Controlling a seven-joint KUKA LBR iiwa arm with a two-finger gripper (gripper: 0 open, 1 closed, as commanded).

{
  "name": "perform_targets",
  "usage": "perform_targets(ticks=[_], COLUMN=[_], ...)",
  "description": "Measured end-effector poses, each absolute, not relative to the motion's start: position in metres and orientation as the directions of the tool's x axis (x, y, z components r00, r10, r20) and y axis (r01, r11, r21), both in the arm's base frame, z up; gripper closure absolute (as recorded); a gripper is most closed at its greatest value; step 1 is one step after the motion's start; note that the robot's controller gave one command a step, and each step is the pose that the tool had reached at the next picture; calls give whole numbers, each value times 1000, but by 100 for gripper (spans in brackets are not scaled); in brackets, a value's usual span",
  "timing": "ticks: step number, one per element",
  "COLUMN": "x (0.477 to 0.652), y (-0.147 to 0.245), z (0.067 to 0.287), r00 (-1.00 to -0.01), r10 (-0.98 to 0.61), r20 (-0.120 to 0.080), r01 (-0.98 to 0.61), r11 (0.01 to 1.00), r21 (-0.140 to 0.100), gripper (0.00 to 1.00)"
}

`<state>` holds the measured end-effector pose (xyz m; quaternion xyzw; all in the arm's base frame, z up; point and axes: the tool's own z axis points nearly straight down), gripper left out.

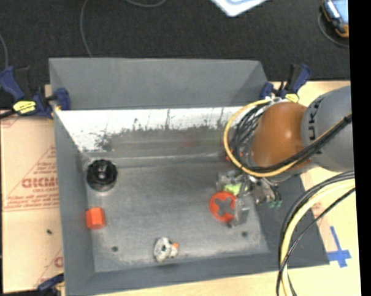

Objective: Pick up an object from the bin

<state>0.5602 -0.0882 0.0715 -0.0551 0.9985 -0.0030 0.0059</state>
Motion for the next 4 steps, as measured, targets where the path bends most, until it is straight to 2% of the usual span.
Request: perform_targets(ticks=[1, 2, 3, 4], x=[570, 578, 578, 591], y=[-86, -77, -77, -69], z=[77, 72, 72, 72], r00=[-991, -990, -990, -987], r10=[-131, -143, -143, -160], r20=[-15, -20, -20, -28], r01=[-131, -143, -143, -160], r11=[991, 990, 990, 987], r21=[-8, -9, -9, -13], gripper=[100, 100, 100, 100])
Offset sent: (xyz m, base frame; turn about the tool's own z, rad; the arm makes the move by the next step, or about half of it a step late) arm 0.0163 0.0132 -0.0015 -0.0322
